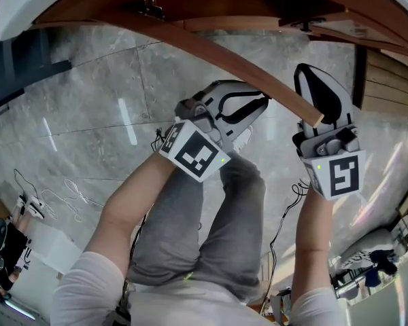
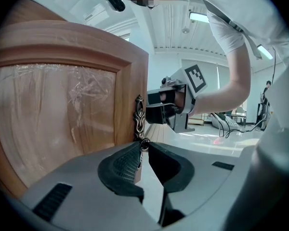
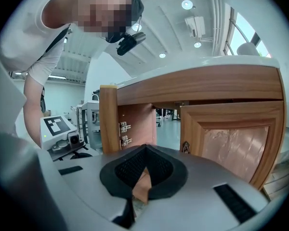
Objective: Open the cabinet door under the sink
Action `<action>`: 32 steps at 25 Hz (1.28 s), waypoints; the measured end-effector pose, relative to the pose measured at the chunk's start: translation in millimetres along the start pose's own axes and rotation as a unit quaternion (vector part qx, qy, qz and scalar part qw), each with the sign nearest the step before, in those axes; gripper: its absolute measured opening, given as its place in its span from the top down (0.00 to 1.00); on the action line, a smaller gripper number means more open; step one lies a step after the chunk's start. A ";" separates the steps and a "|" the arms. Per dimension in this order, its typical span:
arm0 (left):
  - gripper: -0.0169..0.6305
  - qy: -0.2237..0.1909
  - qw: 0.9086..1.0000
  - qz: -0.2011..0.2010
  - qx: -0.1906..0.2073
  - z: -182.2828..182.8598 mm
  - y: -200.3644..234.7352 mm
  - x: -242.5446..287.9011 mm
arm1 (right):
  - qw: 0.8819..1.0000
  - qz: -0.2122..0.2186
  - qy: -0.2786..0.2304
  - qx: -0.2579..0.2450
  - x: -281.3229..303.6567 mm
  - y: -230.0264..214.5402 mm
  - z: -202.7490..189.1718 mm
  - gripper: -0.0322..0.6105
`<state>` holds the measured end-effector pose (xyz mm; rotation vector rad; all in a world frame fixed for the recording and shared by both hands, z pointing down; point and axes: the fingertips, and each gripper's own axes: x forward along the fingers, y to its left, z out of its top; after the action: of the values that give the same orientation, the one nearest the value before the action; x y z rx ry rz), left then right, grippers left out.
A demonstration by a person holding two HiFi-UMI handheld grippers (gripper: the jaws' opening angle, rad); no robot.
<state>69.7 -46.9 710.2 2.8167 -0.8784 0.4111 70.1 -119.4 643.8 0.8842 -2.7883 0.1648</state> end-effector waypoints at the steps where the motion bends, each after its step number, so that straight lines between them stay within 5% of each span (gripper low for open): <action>1: 0.89 0.002 1.000 -0.001 -0.009 -0.4 -3.3 -2.7 | 1.000 0.001 0.006 0.000 -2.0 3.7 0.1 0.90; 13: 0.87 0.033 0.998 0.025 -0.057 -8.6 -19.4 -36.4 | 0.999 0.006 0.027 0.034 -11.0 39.2 12.2 0.90; 16: 0.95 0.017 0.997 0.045 -0.066 1.4 -19.4 -48.9 | 0.998 0.001 0.040 0.044 -18.6 41.6 7.2 0.90; 32: 0.95 0.007 0.983 0.159 -0.096 33.6 -1.0 -95.5 | 0.996 0.018 0.078 0.038 -24.0 97.1 6.3 0.90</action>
<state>2.0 -3.3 648.9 2.5008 -1.2956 0.3629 31.9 -28.1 627.9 0.8001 -2.6686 0.3343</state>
